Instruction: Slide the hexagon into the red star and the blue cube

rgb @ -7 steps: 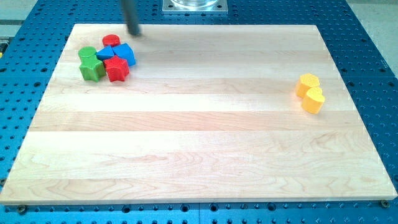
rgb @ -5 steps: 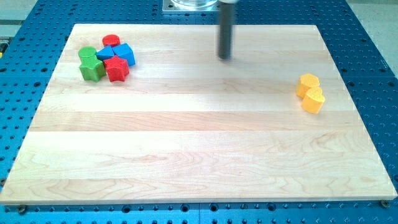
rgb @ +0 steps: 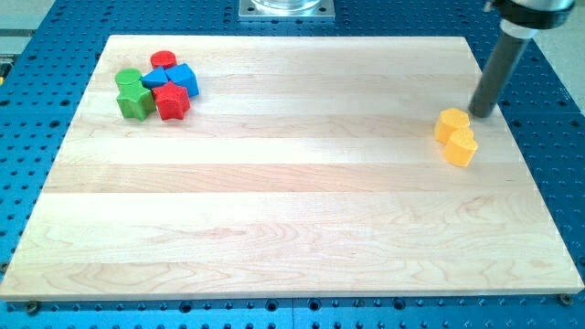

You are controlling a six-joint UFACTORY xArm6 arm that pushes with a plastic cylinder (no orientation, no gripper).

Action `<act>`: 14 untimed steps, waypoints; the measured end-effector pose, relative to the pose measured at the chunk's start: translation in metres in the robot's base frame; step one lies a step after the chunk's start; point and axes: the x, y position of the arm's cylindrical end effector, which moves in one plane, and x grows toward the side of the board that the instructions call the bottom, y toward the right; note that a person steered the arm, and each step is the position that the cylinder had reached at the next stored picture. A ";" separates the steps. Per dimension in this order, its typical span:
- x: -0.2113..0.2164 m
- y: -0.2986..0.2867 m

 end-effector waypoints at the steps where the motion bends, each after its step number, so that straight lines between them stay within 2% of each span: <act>1: 0.055 0.015; 2: 0.038 -0.014; 3: 0.038 -0.096; 5: 0.041 -0.312; 6: 0.022 -0.303; 7: 0.049 -0.335; 8: 0.050 -0.382; 9: 0.026 -0.372; 10: 0.022 -0.326; 11: 0.044 -0.300; 13: 0.001 -0.312; 14: -0.007 -0.255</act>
